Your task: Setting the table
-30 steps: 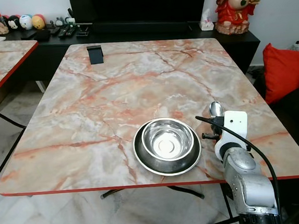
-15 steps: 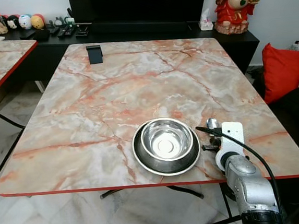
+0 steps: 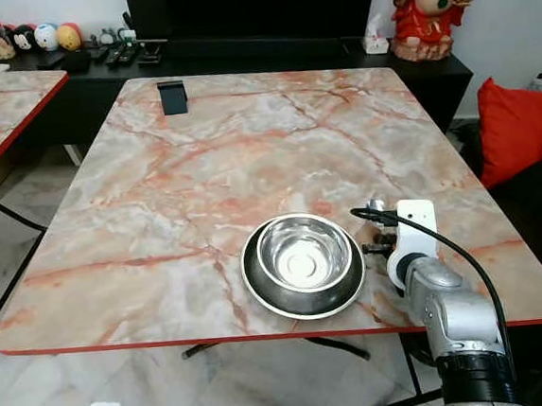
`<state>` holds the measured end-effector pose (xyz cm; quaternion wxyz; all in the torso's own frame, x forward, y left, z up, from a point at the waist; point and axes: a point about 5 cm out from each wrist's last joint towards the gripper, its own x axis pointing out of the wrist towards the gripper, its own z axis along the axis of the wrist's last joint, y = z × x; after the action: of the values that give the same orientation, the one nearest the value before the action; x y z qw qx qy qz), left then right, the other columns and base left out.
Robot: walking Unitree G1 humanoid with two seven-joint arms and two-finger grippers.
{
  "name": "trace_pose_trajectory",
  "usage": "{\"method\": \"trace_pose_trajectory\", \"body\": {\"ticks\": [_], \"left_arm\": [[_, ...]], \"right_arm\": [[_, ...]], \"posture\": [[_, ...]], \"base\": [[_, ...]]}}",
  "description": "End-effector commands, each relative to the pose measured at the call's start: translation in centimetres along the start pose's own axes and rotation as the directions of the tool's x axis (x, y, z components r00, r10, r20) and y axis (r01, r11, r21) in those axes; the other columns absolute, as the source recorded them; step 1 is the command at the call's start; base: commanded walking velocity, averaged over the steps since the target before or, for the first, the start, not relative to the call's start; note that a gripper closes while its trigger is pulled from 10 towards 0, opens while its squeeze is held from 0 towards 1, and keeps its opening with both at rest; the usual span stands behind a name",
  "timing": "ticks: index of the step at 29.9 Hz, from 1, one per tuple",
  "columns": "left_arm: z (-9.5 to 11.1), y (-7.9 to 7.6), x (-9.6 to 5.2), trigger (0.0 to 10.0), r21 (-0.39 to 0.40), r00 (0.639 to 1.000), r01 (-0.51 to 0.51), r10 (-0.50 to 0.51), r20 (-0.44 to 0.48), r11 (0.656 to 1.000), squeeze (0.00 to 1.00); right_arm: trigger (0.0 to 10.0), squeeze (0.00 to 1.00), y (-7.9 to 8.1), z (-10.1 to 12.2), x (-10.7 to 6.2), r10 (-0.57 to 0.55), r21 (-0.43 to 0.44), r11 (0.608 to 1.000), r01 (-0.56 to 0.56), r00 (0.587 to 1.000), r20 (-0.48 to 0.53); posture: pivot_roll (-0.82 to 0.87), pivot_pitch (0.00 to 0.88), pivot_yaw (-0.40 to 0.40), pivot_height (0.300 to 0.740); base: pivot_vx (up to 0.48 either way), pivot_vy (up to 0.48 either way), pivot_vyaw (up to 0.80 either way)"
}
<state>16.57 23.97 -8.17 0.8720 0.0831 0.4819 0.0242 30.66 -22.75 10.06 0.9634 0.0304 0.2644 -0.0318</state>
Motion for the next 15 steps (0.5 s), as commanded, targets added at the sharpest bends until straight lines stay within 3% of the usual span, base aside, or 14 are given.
{"method": "trace_pose_trajectory", "body": {"ticks": [1,10,15], "left_arm": [[-0.27,0.21,-0.06,10.0,0.015,1.0,0.005,-0.005,-0.015,1.0,0.0],[-0.05,1.0,-0.1,10.0,0.026,1.0,0.0,0.0,-0.019,1.0,0.0],[0.04,0.69,-0.04,10.0,0.027,1.0,0.006,-0.006,-0.02,1.0,0.0]], "right_arm": [[10.0,0.0,-0.54,0.58,-0.03,-0.024,0.007,1.0,0.024,1.0,0.004],[10.0,0.0,-0.41,0.12,-0.2,-0.019,0.014,1.0,0.019,1.0,-0.004],[10.0,0.0,-0.48,-0.34,-0.17,-0.027,0.021,0.999,0.027,1.0,0.004]], "posture": [[-0.02,0.0,-0.044,0.728],[-0.03,0.0,-0.036,0.728],[-0.02,0.0,-0.037,0.728]], "base": [[0.0,0.0,0.0],[0.0,0.0,0.0],[0.0,0.0,0.0]]}}
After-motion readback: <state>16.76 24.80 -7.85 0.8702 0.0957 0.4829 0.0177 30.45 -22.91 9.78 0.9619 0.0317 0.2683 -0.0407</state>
